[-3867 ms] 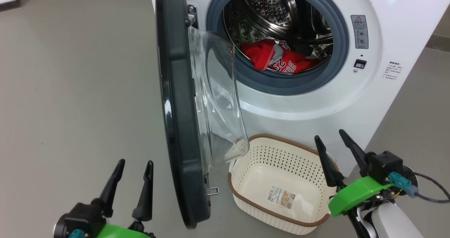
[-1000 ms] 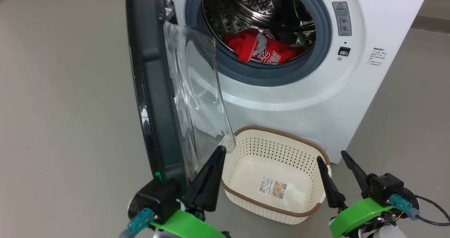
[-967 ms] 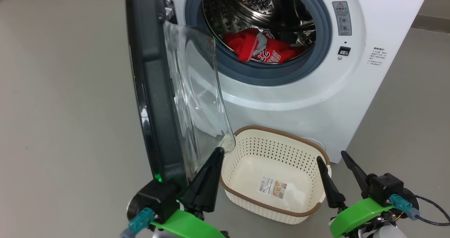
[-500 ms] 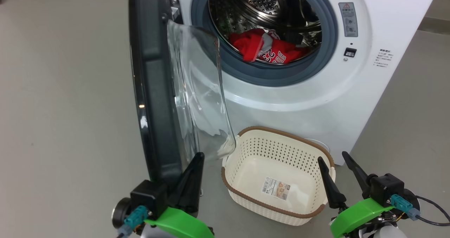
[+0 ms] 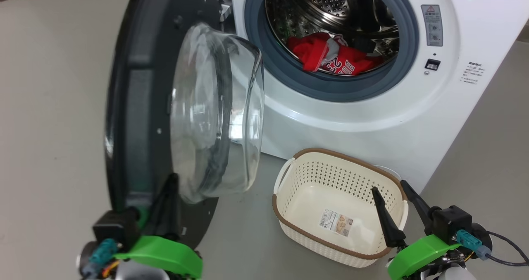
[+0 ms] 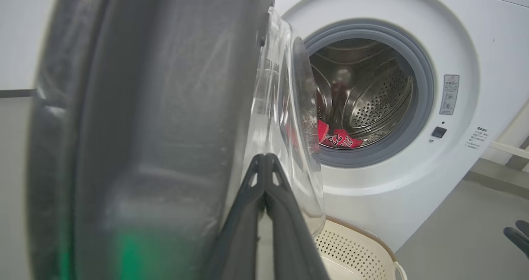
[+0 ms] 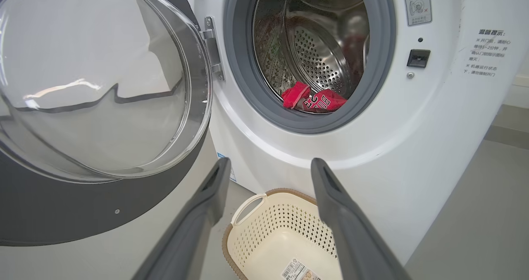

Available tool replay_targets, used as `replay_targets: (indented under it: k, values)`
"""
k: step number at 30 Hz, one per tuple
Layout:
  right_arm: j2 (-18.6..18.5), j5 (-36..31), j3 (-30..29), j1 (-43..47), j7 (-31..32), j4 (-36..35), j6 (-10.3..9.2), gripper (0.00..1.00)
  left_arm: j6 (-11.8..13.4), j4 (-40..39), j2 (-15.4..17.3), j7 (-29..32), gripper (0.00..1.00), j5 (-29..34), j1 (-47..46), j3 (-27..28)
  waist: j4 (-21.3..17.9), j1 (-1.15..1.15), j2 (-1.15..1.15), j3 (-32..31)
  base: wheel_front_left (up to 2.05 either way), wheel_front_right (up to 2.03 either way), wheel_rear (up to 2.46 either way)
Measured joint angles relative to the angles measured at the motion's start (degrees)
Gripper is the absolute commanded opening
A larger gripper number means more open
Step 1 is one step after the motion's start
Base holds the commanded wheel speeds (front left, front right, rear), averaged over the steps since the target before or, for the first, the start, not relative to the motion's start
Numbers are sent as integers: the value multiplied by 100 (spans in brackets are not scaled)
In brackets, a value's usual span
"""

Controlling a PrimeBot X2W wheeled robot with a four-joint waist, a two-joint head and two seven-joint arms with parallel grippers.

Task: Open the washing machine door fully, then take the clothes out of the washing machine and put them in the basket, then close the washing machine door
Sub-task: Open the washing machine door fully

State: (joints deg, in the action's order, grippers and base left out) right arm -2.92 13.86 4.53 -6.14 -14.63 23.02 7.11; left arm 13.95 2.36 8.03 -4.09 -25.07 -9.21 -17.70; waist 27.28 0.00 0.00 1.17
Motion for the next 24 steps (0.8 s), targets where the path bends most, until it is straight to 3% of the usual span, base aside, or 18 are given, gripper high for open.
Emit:
replay_targets:
  k: [10,24]
  values:
    - [0,-98,29,-3,0,35,0,100,216,119,234,-170,0,-119,6,544,73,0,0,135,0,0,0]
    - [-3,-389,-98,-137,0,53,0,100,276,883,443,-567,0,-556,-269,1411,-47,0,0,339,0,0,0]
